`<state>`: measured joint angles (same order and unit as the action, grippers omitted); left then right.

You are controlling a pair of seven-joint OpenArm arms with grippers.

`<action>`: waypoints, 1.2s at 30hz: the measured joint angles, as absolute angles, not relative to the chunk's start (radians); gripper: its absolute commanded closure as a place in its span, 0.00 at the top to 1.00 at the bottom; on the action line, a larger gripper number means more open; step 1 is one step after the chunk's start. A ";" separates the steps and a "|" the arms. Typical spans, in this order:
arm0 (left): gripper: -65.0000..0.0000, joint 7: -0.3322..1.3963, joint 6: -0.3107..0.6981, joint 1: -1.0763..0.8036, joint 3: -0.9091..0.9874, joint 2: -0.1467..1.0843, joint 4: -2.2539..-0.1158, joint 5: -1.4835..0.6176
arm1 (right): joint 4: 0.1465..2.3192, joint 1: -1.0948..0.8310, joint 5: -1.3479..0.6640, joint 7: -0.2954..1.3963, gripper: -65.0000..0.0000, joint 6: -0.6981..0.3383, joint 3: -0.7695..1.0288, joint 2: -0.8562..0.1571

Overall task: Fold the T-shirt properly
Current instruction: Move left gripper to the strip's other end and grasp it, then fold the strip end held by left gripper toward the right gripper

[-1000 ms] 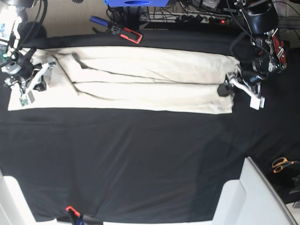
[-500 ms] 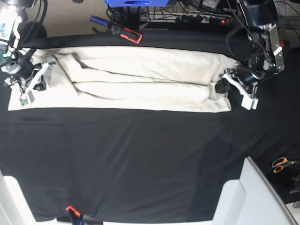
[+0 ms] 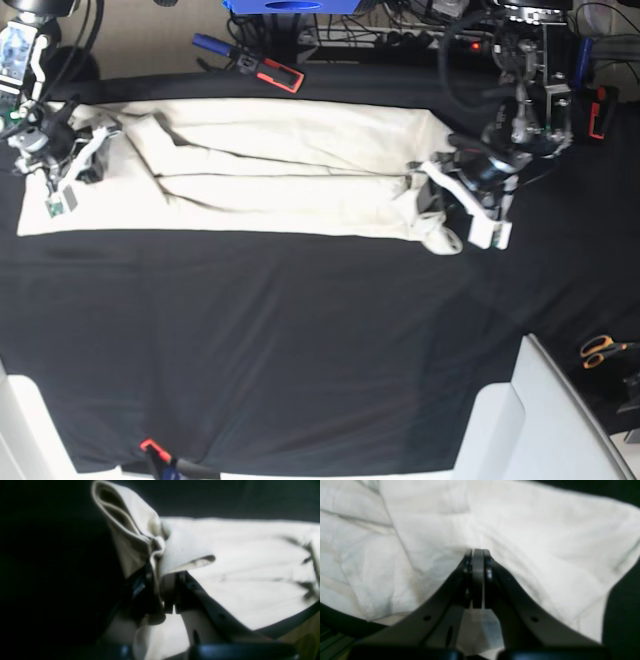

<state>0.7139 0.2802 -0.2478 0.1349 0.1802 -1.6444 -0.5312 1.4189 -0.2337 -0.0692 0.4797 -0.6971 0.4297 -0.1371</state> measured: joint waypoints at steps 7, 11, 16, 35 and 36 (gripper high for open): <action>0.00 0.721 0.276 -0.246 -0.014 0.135 -1.648 -0.532 | 1.419 -0.233 -0.069 0.479 0.00 -0.697 0.430 -0.138; 0.00 0.722 0.276 -0.234 -0.092 0.115 -1.647 -0.530 | 1.419 -0.231 -0.070 0.479 0.00 -0.697 0.430 -0.138; 0.00 0.717 0.276 -0.187 -0.178 0.095 -1.607 -0.532 | 1.419 -0.231 -0.070 0.479 0.00 -0.697 0.430 -0.138; 0.00 0.714 0.268 -0.104 -0.292 0.005 -1.447 -0.526 | 1.420 -0.224 -0.069 0.479 0.00 -0.697 0.432 -0.138; 0.00 0.714 0.269 -0.099 -0.294 0.004 -1.442 -0.527 | 1.420 -0.222 -0.070 0.480 0.00 -0.697 0.432 -0.138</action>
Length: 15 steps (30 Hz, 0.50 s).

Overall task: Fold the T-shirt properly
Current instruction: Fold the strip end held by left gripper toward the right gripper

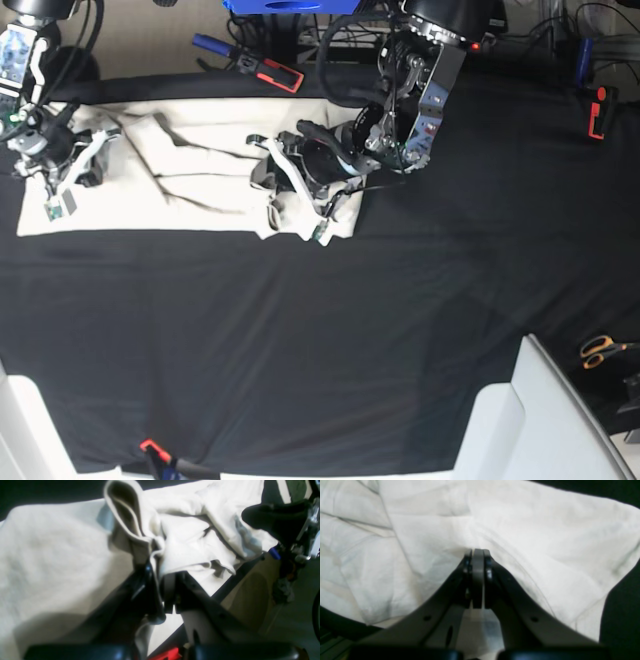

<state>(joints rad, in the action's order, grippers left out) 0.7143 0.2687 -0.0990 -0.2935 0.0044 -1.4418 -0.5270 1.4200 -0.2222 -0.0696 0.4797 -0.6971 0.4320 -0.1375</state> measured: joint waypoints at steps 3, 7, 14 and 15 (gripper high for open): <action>0.00 0.710 0.268 -0.095 -0.293 0.002 -1.431 -0.529 | 1.420 -0.222 -0.069 0.479 0.00 -0.697 0.432 -0.138; 0.00 0.710 0.268 -0.097 -0.294 -0.007 -1.430 -0.527 | 1.420 -0.221 -0.069 0.479 0.00 -0.697 0.432 -0.138; 0.00 0.710 0.268 -0.097 -0.293 -0.009 -1.427 -0.527 | 1.420 -0.220 -0.070 0.479 0.00 -0.697 0.432 -0.138; 0.00 0.711 0.268 -0.094 -0.294 -0.009 -1.426 -0.527 | 1.420 -0.219 -0.069 0.479 0.00 -0.697 0.432 -0.138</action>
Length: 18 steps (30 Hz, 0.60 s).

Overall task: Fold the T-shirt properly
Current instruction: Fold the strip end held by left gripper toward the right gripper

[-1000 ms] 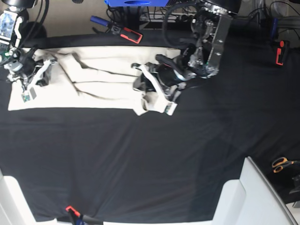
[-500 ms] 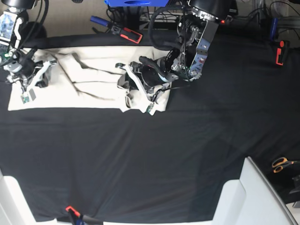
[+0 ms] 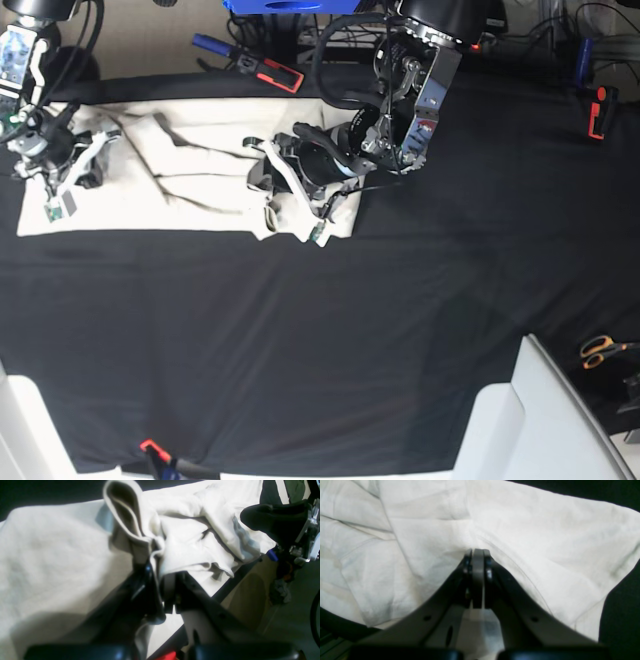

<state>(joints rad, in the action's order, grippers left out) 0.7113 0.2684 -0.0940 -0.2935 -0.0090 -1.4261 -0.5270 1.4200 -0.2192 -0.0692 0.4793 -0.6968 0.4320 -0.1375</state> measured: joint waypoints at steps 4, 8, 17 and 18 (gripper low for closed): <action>0.00 0.713 0.268 -0.075 -0.294 -0.010 -1.426 -0.527 | 1.420 -0.220 -0.070 0.479 0.00 -0.697 0.432 -0.138; 0.00 0.714 0.268 -0.078 -0.294 -0.011 -1.426 -0.529 | 1.420 -0.220 -0.069 0.480 0.00 -0.697 0.432 -0.138; 0.07 0.715 0.268 -0.078 -0.344 -0.009 -1.425 -0.528 | 1.420 -0.220 -0.070 0.479 0.00 -0.697 0.432 -0.138; 0.14 0.714 0.268 -0.078 -0.344 -0.011 -1.425 -0.529 | 1.420 -0.220 -0.069 0.479 0.00 -0.697 0.432 -0.138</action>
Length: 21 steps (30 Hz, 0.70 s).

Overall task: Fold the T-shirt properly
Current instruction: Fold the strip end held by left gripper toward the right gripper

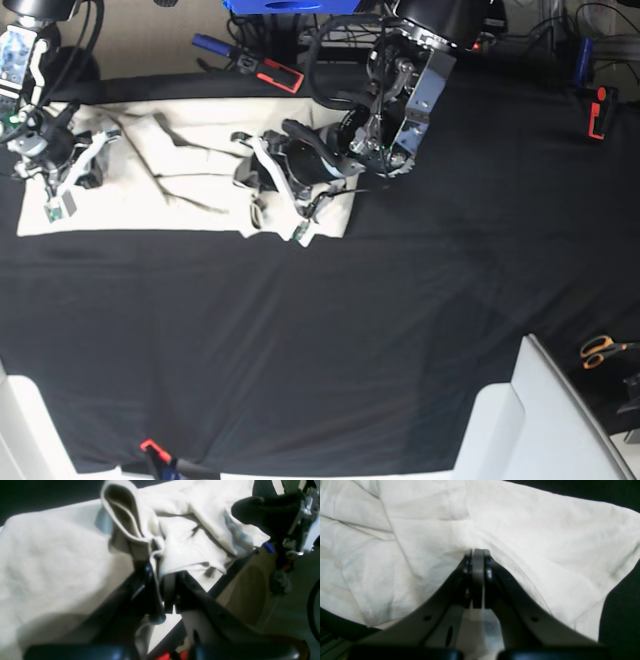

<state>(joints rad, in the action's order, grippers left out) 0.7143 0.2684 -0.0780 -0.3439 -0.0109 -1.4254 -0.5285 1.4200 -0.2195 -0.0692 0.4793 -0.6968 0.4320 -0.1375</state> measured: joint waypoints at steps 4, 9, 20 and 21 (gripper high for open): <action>0.40 0.714 0.268 -0.078 -0.342 -0.011 -1.426 -0.532 | 1.420 -0.220 -0.069 0.479 0.00 -0.697 0.432 -0.138; 0.61 0.714 0.268 -0.072 -0.342 -0.012 -1.427 -0.531 | 1.420 -0.219 -0.069 0.479 0.00 -0.696 0.432 -0.154; 0.68 0.715 0.276 0.021 -0.526 -0.033 -1.433 -0.538 | 1.420 -0.219 -0.069 0.480 0.00 -0.697 0.432 -0.151; 0.68 0.715 0.276 0.030 -0.527 -0.047 -1.433 -0.539 | 1.420 -0.220 -0.070 0.479 0.00 -0.697 0.432 -0.150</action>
<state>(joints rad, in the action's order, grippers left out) 0.7147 0.2764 0.0303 -0.5274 -0.0467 -1.4326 -0.5388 1.4197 -0.2195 -0.0696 0.4793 -0.6971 0.4316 -0.1497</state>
